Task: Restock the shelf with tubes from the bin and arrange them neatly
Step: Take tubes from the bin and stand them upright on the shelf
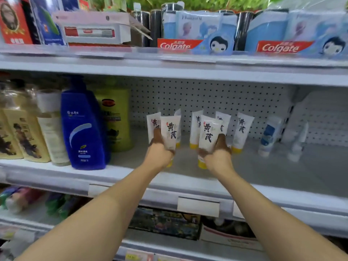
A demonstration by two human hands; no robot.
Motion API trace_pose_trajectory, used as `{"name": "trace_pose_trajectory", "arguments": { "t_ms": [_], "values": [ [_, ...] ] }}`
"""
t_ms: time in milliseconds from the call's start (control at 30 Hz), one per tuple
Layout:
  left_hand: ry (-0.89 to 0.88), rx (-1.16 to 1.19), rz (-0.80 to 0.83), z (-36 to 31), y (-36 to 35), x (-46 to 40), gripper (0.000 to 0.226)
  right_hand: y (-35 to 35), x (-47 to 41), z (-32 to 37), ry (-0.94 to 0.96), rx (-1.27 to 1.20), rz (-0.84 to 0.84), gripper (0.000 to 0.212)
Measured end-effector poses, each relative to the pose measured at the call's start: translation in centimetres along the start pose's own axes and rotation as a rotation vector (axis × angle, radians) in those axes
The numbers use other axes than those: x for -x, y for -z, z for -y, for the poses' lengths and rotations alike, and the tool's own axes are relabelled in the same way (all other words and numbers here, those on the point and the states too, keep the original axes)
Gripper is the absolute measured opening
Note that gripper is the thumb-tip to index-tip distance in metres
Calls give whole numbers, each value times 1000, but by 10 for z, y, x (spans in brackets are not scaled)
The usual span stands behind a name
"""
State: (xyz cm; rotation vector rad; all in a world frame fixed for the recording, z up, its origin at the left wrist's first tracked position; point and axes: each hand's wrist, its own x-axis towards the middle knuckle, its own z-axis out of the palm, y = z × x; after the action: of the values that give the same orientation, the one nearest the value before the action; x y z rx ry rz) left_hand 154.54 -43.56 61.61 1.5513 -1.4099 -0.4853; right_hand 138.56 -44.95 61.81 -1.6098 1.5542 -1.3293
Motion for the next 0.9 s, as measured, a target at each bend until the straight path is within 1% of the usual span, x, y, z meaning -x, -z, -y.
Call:
{"name": "trace_pose_trajectory", "arguments": {
  "t_ms": [100,167,267,333,433,467,533,633,733,800,867,900],
  "values": [
    [27,-26,-32,1,-21,-24,69,-10,-23,-6,7,95,30,49],
    [41,-74,-44,3,-32,-37,74,-16,-33,-11,35,104,58,51],
    [13,-128,-44,9,-46,-48,78,-24,-43,-21,90,86,70,49],
    [-17,-129,-80,12,-52,-51,78,-29,-50,-26,116,67,73,48],
    [-44,-113,-128,13,-58,-54,68,-33,-56,-31,160,92,79,50],
    [-54,-111,-132,14,-59,-54,68,-35,-58,-33,169,94,82,51],
    [-68,-112,-139,17,-61,-56,73,-36,-58,-34,170,86,84,53],
    [-58,-105,-149,18,-62,-56,75,-38,-58,-36,148,78,93,54],
    [-24,-125,-128,16,-60,-56,75,-37,-57,-40,80,112,152,53],
    [36,-140,-89,13,-58,-54,72,-33,-52,-41,23,194,182,60],
    [110,-149,-62,8,-54,-50,66,-25,-44,-39,-47,341,204,69],
    [138,-164,-53,6,-51,-47,65,-21,-40,-36,-83,409,209,69]
  ]
}}
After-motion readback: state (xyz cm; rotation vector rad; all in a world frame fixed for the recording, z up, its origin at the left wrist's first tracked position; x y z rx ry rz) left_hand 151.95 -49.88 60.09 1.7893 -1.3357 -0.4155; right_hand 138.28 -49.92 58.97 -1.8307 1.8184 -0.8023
